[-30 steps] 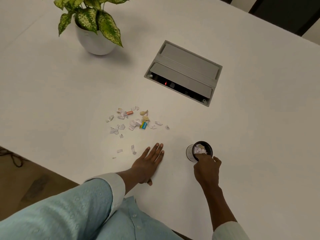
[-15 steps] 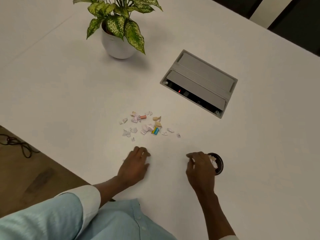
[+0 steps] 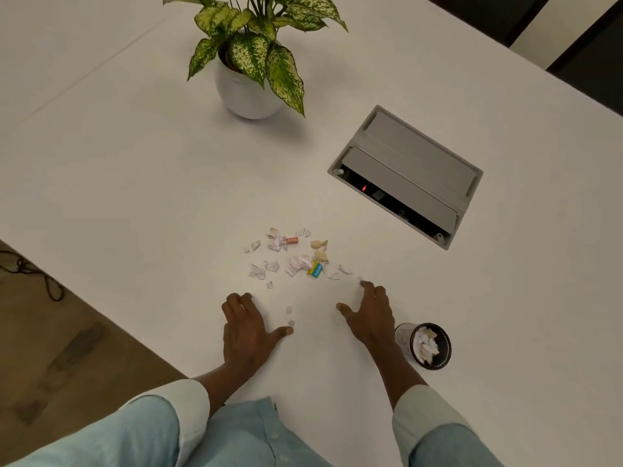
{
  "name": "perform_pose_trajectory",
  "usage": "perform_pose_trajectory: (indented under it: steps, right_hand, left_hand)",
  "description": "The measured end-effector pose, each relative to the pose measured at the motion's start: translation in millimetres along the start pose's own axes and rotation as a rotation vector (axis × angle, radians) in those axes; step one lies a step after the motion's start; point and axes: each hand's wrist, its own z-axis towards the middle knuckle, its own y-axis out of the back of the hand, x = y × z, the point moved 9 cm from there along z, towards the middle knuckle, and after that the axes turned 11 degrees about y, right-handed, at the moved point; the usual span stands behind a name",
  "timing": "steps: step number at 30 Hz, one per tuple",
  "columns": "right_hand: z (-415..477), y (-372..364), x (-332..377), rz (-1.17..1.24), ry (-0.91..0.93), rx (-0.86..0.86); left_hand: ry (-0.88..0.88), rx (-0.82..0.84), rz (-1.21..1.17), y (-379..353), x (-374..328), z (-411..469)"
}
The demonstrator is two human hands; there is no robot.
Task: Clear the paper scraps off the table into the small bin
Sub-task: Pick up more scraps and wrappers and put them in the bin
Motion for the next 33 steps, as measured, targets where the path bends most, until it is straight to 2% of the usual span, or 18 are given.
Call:
perform_pose_trajectory:
  steps: [8, 16, 19, 23, 33]
  right_hand:
    - [47, 1, 3, 0.115, -0.053, -0.055]
    - [79, -13, 61, 0.026, 0.148, 0.003]
    - [78, -18, 68, -0.026, 0.185, -0.001]
    - [70, -25, 70, -0.03, 0.206, -0.017]
    - [35, -35, 45, 0.21, 0.098, -0.131]
  left_hand:
    - [0.004, 0.023, -0.091, -6, -33, 10]
    - [0.044, 0.074, -0.297, 3, -33, 37]
    - [0.0, 0.128, -0.268, 0, -35, 40]
    - [0.032, 0.154, -0.213, -2, -34, 43]
    - [-0.012, 0.078, -0.166, 0, -37, 49]
